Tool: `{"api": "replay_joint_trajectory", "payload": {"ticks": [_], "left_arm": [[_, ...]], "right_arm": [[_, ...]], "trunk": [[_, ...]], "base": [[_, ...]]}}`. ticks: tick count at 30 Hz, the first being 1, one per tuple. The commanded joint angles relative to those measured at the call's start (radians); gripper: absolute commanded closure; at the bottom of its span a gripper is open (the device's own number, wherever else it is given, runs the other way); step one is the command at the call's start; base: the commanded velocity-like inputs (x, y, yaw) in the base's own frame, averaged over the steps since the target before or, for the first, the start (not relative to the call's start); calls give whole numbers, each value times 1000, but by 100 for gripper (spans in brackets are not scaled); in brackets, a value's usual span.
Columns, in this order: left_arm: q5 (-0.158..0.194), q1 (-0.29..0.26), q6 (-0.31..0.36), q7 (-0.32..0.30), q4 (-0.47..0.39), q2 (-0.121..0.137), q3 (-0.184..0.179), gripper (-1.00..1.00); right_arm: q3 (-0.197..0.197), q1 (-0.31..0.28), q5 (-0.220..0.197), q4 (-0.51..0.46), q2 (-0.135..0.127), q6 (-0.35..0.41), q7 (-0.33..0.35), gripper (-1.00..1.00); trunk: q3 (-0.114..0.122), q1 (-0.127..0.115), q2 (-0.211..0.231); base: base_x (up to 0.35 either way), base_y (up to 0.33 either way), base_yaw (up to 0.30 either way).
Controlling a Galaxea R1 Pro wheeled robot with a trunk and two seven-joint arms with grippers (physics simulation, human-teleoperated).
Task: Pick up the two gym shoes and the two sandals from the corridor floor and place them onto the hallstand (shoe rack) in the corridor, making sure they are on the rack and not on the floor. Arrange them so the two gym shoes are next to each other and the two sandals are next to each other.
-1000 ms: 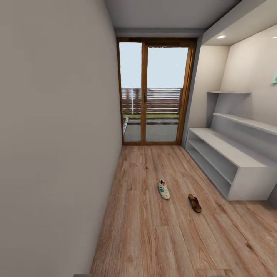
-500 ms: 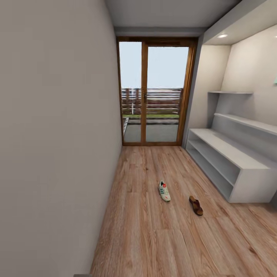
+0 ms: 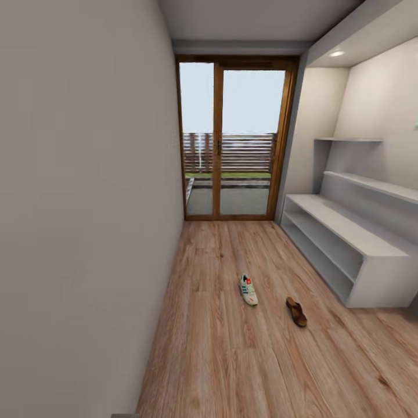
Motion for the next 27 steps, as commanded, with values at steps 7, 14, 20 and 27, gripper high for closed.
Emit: {"api": "replay_joint_trajectory", "payload": {"ticks": [7,14,20,27], "left_arm": [[1,-1,-3,-1,1,0,-1,-100],[1,-1,-3,-1,1,0,-1,-100],[1,-1,-3,-1,1,0,-1,-100],[1,-1,-3,-1,1,0,-1,-100]], "right_arm": [[-1,-1,0,1,0,-3,0,-100],[-1,-1,0,1,0,-3,0,-100],[-1,-1,0,1,0,-3,0,-100],[-1,-1,0,1,0,-3,0,-100]], "trunk": [[-1,0,0],[-1,0,0],[-1,0,0],[-1,0,0]], "base": [[243,0,0],[175,0,0],[36,0,0],[39,15,0]]}}
